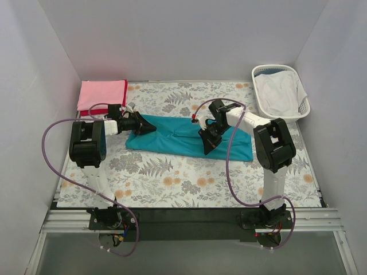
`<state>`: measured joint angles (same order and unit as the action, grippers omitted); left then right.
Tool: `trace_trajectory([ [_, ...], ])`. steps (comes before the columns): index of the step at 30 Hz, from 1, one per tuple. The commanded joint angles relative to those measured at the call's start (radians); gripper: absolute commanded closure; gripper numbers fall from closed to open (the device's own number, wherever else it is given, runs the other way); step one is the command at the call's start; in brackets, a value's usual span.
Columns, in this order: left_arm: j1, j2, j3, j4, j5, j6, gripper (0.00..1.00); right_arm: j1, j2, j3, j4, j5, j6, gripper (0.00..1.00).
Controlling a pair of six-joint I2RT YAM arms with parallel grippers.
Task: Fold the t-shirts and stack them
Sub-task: Fold the tshirt
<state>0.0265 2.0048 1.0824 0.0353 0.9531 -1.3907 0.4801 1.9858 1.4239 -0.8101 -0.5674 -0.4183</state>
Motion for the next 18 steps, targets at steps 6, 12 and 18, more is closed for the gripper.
trace_trajectory([
  [6, -0.004, -0.113, 0.048, -0.119, -0.022, 0.128, 0.73, -0.034, -0.09, -0.017, -0.017, 0.057, -0.034, 0.99],
  [12, 0.009, -0.262, -0.033, -0.426, -0.229, 0.301, 0.75, -0.132, -0.113, -0.016, -0.049, 0.087, -0.071, 0.99],
  [18, 0.03, -0.255, -0.073, -0.419, -0.251, 0.381, 0.76, -0.173, -0.094, -0.066, -0.041, 0.152, -0.12, 0.99],
])
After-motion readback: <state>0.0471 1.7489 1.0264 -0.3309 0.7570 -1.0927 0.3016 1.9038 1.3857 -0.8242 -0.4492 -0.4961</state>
